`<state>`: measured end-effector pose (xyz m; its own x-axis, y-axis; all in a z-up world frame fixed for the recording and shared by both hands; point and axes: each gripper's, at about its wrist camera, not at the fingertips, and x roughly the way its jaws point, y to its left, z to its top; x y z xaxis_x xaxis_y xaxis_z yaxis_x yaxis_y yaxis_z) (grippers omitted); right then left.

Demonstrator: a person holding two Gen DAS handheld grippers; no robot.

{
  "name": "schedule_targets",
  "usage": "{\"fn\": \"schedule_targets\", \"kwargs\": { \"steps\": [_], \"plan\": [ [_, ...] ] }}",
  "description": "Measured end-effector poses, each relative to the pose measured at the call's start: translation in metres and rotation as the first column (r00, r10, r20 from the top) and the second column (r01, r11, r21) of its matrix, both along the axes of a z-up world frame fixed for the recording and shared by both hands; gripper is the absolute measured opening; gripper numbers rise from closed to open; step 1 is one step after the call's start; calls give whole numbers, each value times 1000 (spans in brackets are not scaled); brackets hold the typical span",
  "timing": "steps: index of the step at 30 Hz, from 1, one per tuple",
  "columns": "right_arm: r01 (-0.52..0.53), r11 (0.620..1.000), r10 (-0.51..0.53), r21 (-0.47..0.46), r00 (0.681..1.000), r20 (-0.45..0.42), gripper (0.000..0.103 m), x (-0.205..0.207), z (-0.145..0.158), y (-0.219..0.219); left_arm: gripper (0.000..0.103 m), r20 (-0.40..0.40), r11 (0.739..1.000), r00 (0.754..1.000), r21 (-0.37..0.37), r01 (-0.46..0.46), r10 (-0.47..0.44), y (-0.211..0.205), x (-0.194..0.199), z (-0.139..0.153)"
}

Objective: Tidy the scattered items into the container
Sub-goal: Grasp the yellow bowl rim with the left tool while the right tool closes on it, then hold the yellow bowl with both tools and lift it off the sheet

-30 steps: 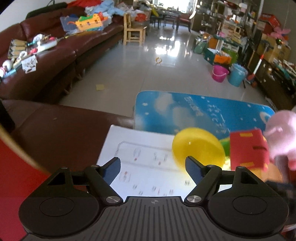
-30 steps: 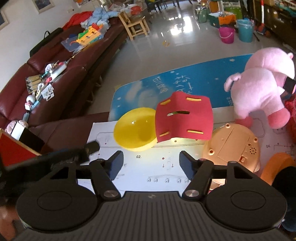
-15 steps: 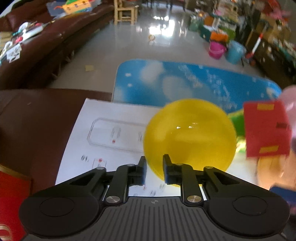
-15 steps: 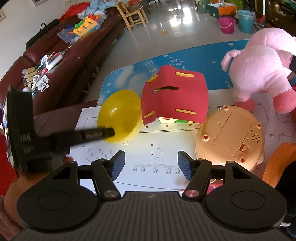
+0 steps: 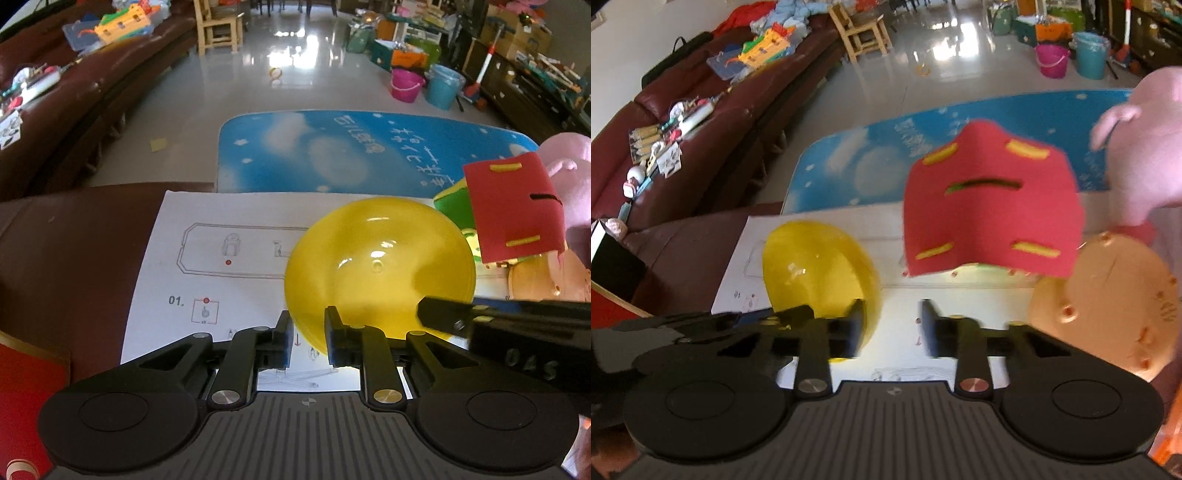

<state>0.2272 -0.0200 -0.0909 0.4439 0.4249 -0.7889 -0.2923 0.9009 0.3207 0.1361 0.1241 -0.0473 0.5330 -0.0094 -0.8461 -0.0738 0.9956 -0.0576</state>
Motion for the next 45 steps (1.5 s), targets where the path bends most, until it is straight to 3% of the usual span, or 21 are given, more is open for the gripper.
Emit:
{"fn": "schedule_targets", "kwargs": {
  "steps": [9, 14, 19, 24, 37, 39, 41, 45],
  "plan": [
    [11, 1000, -12, -13, 997, -79, 12, -16, -5, -10, 14, -21, 994, 994, -3, 105, -105, -24, -22, 1],
    [30, 999, -32, -26, 995, -97, 12, -34, -5, -33, 14, -49, 983, 982, 6, 185, -185, -46, -46, 2],
    [26, 999, -29, -23, 989, -144, 12, -67, -4, -62, 14, -87, 971, 967, -31, 236, -238, -60, -79, 3],
    [30, 999, -34, -25, 984, -174, 15, -102, -3, -83, 14, -124, 958, 950, -11, 286, -286, -80, -111, 4],
    [56, 998, -58, -17, 985, -164, 24, -142, 13, -107, 15, -130, 958, 949, -18, 286, -286, -96, -160, 15],
    [63, 998, -64, -13, 985, -162, 36, -144, 16, -109, 18, -125, 959, 951, -27, 283, -284, -95, -163, 16],
    [63, 998, -64, -11, 986, -153, 40, -147, 19, -110, 38, -121, 960, 952, -29, 280, -281, -94, -166, 17],
    [55, 997, -60, -48, 991, -119, 37, -150, 17, -108, 40, -108, 967, 961, -29, 252, -253, -87, -172, 17]
  ]
}}
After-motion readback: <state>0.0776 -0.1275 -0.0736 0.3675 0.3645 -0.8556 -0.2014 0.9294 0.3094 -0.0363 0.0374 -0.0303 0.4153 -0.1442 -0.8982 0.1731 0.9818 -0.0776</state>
